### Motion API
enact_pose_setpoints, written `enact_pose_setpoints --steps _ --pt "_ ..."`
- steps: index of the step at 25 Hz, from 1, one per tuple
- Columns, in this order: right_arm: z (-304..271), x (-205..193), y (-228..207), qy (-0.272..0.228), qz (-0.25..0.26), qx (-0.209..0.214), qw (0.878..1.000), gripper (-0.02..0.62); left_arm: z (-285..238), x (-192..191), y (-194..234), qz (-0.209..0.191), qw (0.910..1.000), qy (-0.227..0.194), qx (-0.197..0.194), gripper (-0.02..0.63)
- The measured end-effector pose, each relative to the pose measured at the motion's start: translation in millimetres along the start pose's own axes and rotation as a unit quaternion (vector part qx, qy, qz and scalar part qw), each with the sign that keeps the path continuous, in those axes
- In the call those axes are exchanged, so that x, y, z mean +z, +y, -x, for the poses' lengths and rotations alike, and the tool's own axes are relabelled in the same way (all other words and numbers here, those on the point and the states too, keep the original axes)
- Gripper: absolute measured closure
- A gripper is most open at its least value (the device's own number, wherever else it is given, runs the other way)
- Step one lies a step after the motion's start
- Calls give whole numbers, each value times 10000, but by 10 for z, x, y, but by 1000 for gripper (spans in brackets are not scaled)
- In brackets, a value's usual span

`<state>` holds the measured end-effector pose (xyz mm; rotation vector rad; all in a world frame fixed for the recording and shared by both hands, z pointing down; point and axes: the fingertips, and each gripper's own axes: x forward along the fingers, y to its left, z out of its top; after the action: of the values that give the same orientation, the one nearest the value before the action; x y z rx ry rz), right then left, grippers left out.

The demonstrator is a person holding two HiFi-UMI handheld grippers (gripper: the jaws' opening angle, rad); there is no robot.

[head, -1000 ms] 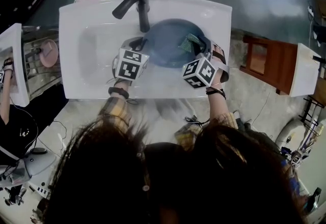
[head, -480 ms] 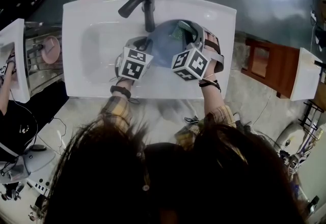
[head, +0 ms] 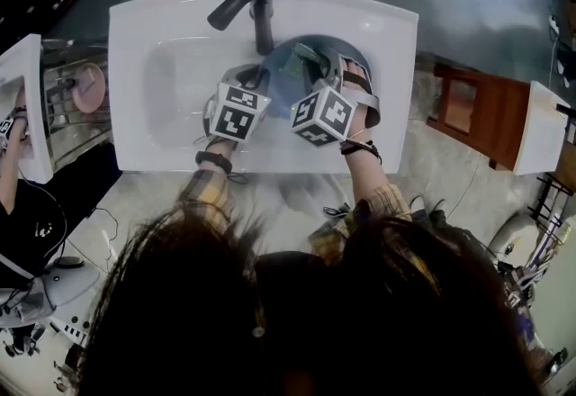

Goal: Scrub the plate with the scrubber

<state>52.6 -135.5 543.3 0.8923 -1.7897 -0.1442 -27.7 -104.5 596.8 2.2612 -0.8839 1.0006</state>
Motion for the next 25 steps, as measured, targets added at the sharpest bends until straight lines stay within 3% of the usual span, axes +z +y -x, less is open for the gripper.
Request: enact_pose_setpoints --steps 12,25 --pt "-7 -382 827 526 -58 924 9943 486 -39 -15 -13 -40 10000 13 -25 574" --pt "105 -638 642 691 -245 876 9935 485 -79 -16 -39 -59 10000 59 -42 571"
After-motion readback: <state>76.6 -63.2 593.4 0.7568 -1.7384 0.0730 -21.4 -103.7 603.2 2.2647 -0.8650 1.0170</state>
